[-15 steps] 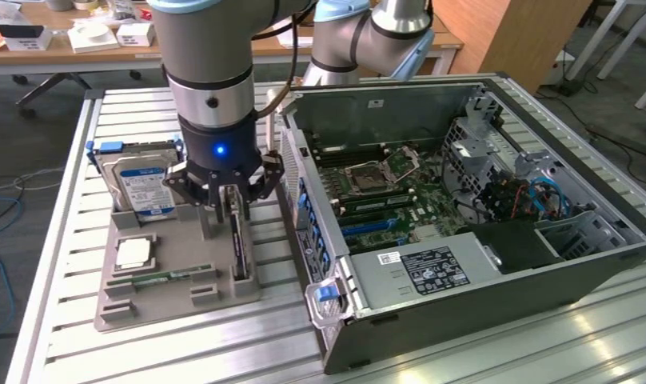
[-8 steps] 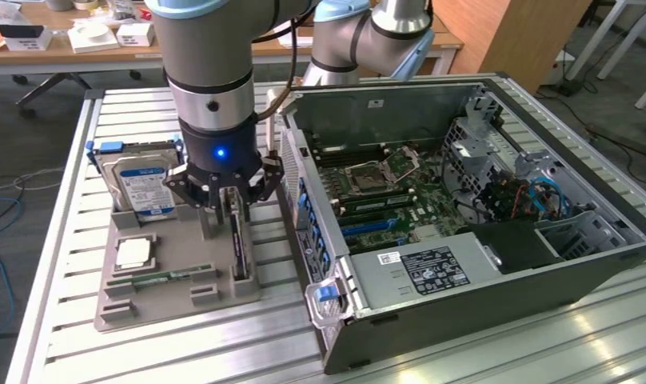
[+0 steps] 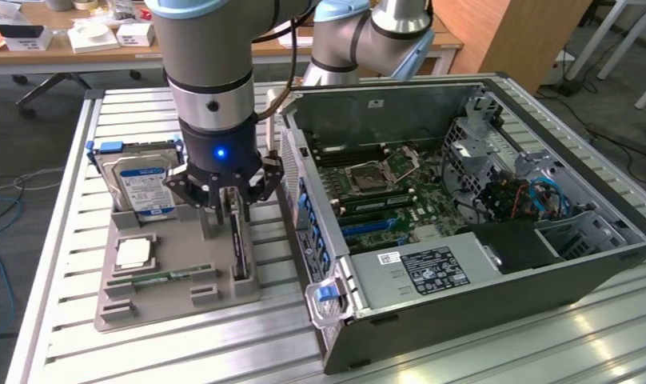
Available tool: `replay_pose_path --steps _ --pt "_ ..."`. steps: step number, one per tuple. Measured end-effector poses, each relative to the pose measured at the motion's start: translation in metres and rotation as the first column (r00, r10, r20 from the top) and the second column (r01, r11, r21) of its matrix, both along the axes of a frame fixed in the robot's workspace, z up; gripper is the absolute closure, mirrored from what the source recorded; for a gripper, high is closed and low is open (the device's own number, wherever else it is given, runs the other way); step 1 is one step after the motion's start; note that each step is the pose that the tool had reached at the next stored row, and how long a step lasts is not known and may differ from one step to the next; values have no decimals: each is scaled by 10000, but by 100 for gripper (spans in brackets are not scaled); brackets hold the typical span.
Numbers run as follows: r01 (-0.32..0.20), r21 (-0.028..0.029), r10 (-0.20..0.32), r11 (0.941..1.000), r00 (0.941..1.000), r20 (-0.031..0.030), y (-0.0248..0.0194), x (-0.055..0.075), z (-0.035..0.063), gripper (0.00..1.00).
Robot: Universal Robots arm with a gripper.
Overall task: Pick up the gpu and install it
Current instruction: 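Pick up the gpu and move the gpu toward the slot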
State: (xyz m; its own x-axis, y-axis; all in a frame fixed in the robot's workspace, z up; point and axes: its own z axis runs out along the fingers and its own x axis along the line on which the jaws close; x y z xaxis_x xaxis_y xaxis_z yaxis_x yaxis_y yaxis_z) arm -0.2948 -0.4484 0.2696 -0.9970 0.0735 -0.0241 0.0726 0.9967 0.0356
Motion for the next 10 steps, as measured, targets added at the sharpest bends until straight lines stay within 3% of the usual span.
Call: replay_pose_path --steps 5,8,10 --pt "0 1 0 10000 10000 1 0 0 -43 59" --pt "-1 0 1 10000 10000 0 0 0 -165 59" --pt "-1 1 1 10000 10000 1 0 0 -190 59"
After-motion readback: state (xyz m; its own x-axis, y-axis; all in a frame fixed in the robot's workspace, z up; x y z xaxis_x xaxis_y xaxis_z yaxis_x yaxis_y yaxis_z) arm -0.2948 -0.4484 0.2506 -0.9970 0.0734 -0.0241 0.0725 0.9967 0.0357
